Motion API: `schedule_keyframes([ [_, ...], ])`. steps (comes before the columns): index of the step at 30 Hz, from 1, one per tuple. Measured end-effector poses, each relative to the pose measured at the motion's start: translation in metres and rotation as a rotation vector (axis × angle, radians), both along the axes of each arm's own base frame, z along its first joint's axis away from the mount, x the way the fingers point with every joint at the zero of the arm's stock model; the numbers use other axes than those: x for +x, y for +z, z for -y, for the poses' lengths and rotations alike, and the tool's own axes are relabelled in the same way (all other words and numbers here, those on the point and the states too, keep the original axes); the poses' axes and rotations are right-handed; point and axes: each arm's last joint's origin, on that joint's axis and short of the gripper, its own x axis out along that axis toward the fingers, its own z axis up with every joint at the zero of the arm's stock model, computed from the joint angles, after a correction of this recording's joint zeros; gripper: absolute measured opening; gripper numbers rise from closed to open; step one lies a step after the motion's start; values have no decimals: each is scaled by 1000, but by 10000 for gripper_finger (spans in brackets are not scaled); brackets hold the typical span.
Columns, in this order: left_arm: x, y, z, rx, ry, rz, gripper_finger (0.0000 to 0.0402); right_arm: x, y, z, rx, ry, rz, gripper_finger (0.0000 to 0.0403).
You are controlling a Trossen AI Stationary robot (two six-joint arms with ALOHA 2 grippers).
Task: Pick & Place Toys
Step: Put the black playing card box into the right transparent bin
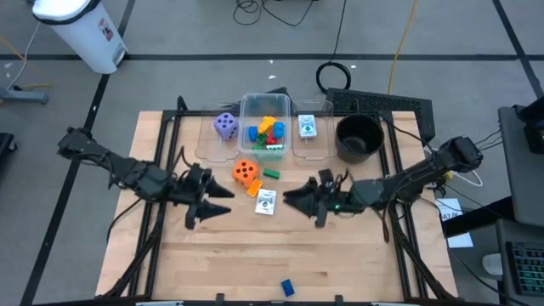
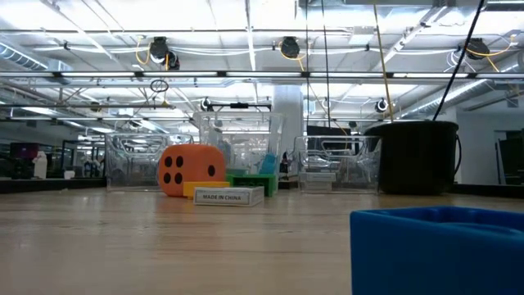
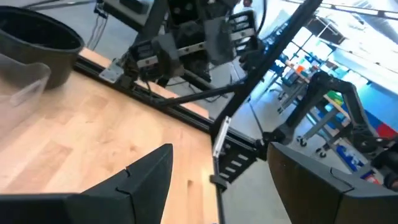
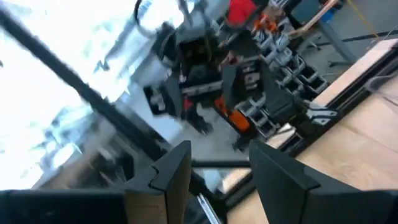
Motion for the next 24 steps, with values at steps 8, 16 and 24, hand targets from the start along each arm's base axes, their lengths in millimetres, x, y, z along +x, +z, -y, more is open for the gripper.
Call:
schedule_keyframes([
  [8,-7,-6,27,34,47,-12,269,58,23,-40,-254,81,-319,155],
  [16,-10,-7,34,63,16,-19,269,100,-21,-53,-371,202,-514,155],
  [24,-11,-9,36,33,-37,-40,269,112,-40,-39,-353,162,-580,155],
])
